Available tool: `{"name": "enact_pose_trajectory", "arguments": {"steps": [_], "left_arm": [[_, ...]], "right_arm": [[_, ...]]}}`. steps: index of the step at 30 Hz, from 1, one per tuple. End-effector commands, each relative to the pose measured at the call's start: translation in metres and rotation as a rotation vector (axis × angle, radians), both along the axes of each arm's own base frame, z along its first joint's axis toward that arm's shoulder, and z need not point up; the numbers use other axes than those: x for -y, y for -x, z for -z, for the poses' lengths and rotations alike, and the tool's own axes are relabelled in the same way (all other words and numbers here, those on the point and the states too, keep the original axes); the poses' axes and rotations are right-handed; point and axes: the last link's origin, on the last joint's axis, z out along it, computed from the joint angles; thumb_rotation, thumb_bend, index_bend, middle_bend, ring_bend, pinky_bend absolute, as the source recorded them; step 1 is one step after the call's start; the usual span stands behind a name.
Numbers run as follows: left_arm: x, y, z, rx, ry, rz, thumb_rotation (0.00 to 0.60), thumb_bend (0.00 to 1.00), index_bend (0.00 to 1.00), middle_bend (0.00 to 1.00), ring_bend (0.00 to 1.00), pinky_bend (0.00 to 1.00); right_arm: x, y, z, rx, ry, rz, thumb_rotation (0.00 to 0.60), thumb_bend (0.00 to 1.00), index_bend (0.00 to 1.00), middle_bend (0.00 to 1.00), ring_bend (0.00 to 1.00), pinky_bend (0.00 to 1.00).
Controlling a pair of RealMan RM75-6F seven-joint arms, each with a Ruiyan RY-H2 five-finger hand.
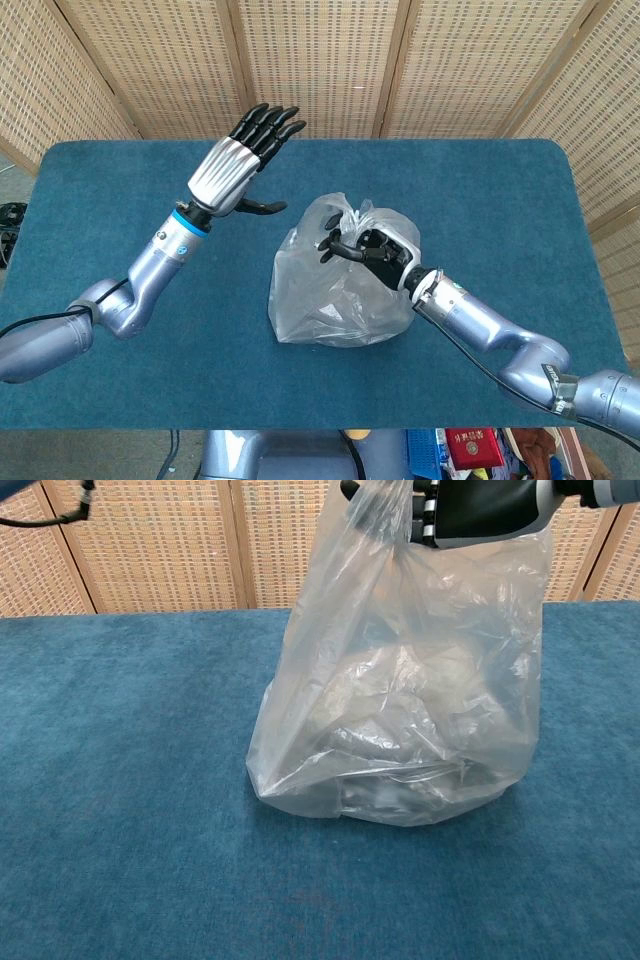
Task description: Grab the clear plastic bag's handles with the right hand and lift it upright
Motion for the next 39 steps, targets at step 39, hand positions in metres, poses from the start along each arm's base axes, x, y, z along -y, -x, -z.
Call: {"name": "enact_pose_trajectory", "arguments": {"steps": [39], "left_arm": [[0.067, 0.229, -0.094, -0.042, -0.120, -0.507, 0.600, 0.03, 0.00, 0.00, 0.00, 0.00]], "right_arm": [[-0.005, -0.055, -0.062, -0.150, -0.035, 0.079, 0.600, 0.39, 0.45, 0.66, 0.45, 0.50]]}}
